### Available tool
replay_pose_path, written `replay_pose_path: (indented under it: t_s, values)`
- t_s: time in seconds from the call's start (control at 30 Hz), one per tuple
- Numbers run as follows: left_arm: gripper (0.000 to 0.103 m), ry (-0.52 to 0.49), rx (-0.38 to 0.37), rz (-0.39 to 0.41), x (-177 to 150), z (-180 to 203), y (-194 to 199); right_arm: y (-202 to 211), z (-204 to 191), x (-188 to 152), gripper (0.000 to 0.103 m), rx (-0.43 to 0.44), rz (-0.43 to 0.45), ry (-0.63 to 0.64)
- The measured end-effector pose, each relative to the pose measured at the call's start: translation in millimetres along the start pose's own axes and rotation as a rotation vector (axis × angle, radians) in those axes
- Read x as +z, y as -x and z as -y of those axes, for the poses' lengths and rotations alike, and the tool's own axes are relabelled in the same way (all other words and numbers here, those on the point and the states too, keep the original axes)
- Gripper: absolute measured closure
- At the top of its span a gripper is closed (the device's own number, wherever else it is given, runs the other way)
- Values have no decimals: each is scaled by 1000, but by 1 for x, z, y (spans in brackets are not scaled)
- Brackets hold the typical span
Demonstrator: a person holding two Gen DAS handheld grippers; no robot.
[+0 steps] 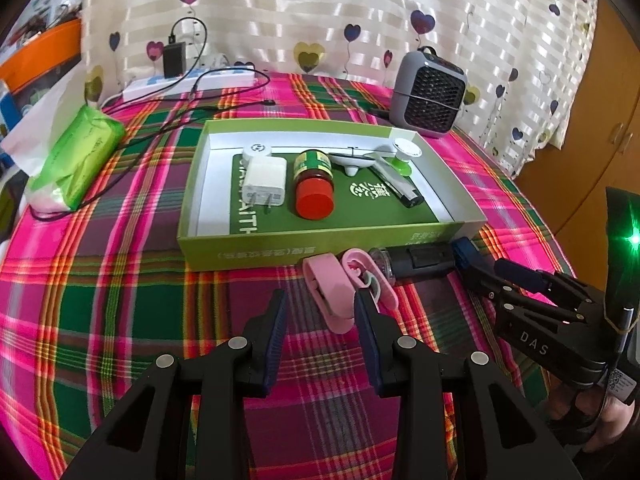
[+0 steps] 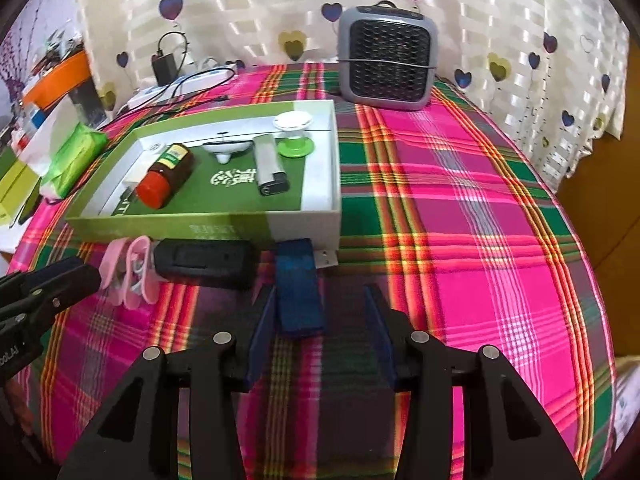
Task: Organize rigid objects
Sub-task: 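Grasp the blue USB stick with the right tool while the left tool grasps the pink clip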
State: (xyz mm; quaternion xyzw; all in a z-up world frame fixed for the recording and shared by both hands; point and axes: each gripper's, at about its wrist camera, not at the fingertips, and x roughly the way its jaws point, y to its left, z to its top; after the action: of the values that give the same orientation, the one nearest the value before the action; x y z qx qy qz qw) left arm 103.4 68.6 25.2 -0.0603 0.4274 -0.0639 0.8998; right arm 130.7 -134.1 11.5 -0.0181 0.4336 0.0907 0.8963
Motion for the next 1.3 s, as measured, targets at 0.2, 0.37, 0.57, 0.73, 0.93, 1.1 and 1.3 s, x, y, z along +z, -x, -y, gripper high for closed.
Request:
replay_pose_path:
  t_s: [0.2,0.37,0.57,0.73,0.93,1.1,1.3]
  values:
    - [69,4,-5,-2,2,5,-4,-1,0,0,63,6,1,12]
    - [69,-13,23,-21,3,11,-11,-1,-1,0,74,20,6,23]
    - [69,3,50,-24,4,6,-14,-1,2,-1,80,40,8,15]
    - [69,20,78,-31,4,-3,-15,-1,4,-1,80,53,9,8]
    - [69,21,81,-34,6,-4,-18,-1,5,-1,80,58,9,4]
    - [69,6,71,-52,9,1,-26,-1,5,-1,80,63,8,1]
    - [69,-6,86,-48,13,2,-31,-1,5,-1,80,63,8,1]
